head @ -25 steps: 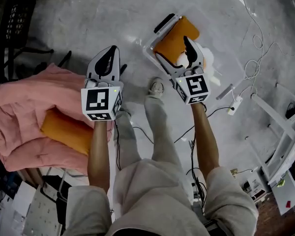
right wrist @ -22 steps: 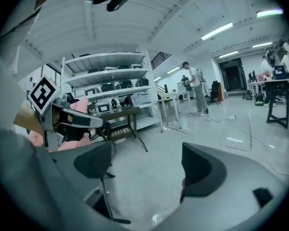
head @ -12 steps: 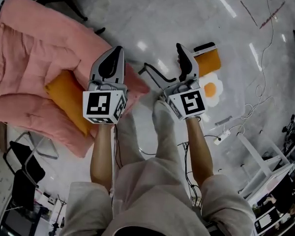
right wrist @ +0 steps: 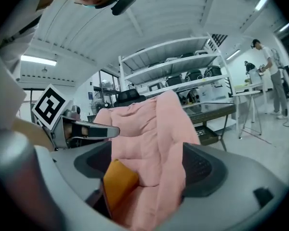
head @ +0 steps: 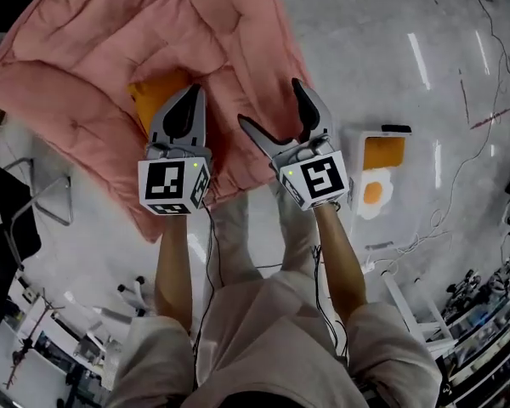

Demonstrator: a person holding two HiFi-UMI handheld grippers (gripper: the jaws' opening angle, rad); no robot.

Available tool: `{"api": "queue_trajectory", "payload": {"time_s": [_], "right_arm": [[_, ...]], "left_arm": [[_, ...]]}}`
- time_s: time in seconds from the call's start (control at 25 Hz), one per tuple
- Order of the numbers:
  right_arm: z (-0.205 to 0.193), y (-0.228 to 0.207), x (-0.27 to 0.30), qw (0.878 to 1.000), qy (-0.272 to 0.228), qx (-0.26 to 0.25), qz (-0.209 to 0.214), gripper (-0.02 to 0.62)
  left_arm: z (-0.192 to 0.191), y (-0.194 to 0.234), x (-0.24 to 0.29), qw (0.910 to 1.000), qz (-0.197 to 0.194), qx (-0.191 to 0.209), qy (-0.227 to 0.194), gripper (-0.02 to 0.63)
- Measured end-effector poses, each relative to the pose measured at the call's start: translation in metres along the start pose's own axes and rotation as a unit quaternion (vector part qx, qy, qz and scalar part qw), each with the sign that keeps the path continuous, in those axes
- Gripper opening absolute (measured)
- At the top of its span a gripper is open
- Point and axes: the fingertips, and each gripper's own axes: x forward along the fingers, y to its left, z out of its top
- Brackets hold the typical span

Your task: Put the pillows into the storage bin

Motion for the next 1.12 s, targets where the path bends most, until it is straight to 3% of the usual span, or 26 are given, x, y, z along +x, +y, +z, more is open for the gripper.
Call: {"api": "queue_trajectory", "payload": {"time_s": [0.2, 0.48, 0.8, 1.12], "right_arm": [[-0.013, 0.072, 0.065, 0.998, 0.028, -0.002, 0.062, 0.454], [-0.042, 0.139, 0.129, 0.993, 0.065, 0.009, 0.103, 0.454], [-0.132, 0.181, 0.179, 0.977, 0.159, 0.054, 0.13, 0.494], [-0.223, 0.185, 0.199, 0.951, 0.244, 0.155, 0.109, 0.552]], "left_arm": [[-0.024, 0.085, -0.047, 0.9978, 0.06, -0.029, 0.003, 0.011], [-0.056, 0.168, -0.09, 0.9925, 0.107, -0.059, 0.009, 0.012], [-0.084, 0.21, -0.108, 0.9882, 0.129, -0.081, 0.017, 0.011], [-0.1, 0.224, -0.11, 0.9872, 0.128, -0.091, 0.027, 0.012]]}}
